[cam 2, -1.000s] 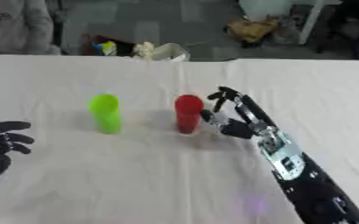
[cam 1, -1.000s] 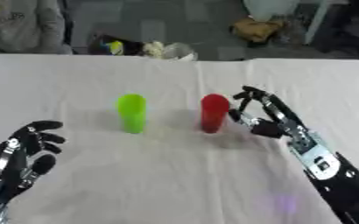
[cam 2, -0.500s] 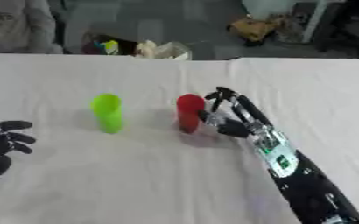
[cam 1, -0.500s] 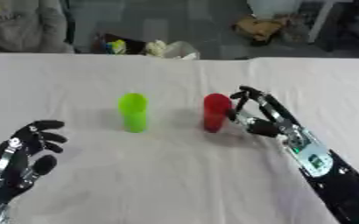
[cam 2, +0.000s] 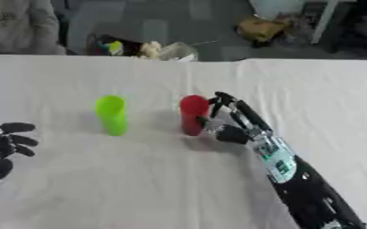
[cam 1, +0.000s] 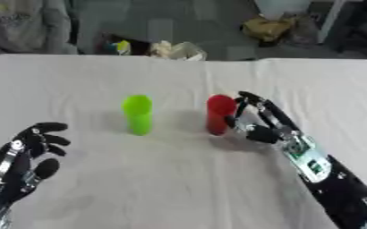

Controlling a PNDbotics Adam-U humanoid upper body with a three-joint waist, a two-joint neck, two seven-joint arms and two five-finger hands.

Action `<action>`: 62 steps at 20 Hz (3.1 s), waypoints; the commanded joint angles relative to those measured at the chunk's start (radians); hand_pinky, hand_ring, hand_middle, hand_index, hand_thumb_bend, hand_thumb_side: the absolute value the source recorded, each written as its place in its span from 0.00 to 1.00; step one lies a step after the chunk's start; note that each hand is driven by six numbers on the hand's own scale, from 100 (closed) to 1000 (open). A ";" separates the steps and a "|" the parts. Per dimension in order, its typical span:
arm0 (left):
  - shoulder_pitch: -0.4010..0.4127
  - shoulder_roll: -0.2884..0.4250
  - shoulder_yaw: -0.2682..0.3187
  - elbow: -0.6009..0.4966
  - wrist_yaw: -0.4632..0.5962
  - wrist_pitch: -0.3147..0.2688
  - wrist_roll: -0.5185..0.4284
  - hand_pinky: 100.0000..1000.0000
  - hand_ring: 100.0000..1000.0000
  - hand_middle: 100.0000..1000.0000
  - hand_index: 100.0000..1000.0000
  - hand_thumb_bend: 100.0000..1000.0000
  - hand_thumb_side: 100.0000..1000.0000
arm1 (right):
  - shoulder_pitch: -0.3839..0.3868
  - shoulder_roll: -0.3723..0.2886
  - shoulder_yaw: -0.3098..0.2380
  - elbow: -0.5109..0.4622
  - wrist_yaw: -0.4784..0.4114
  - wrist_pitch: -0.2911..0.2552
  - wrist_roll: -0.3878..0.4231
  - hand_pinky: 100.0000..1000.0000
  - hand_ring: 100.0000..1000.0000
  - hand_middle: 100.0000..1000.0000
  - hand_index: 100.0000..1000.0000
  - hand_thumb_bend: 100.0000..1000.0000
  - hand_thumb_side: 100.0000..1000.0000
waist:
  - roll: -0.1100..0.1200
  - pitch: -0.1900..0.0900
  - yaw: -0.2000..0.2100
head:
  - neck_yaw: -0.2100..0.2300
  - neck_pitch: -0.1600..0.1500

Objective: Pour the contents of one cup into another cup.

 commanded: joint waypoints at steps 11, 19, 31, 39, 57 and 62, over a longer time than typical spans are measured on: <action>-0.016 0.004 -0.003 -0.017 0.005 -0.004 -0.005 0.53 0.60 0.70 0.74 0.96 0.71 | -0.033 0.007 0.004 0.011 0.090 -0.009 -0.033 0.94 1.00 0.45 0.79 0.41 0.72 | 0.006 -0.010 0.008 | -0.003 -0.010; -0.018 0.003 -0.007 -0.017 0.005 -0.005 -0.007 0.52 0.60 0.70 0.74 0.96 0.71 | -0.043 0.017 0.002 0.021 0.156 0.016 -0.090 0.94 1.00 0.45 0.79 0.43 0.71 | 0.010 -0.007 0.015 | -0.003 -0.013; -0.024 -0.001 -0.013 -0.018 0.005 -0.006 -0.012 0.52 0.60 0.70 0.74 0.96 0.71 | -0.063 0.033 -0.003 0.051 0.170 0.035 -0.145 0.93 1.00 0.42 0.75 0.44 0.69 | 0.019 0.001 0.030 | -0.003 -0.021; -0.026 -0.004 -0.017 -0.018 0.005 -0.007 -0.015 0.52 0.60 0.70 0.74 0.96 0.71 | -0.079 0.047 -0.007 0.073 0.159 0.037 -0.151 0.93 1.00 0.39 0.73 0.41 0.68 | 0.022 0.004 0.038 | -0.009 -0.022; -0.026 -0.006 -0.019 -0.016 0.008 -0.006 -0.017 0.52 0.60 0.70 0.74 0.96 0.72 | -0.086 0.059 -0.004 0.062 0.106 0.046 -0.163 0.89 0.95 0.08 0.50 0.11 0.47 | 0.019 0.002 0.038 | -0.007 -0.019; -0.024 -0.006 -0.017 -0.015 0.007 -0.006 -0.016 0.52 0.60 0.70 0.74 0.96 0.72 | -0.082 0.056 -0.004 0.052 0.086 0.065 -0.162 0.89 0.94 0.06 0.46 0.00 0.25 | 0.017 0.000 0.035 | -0.005 -0.018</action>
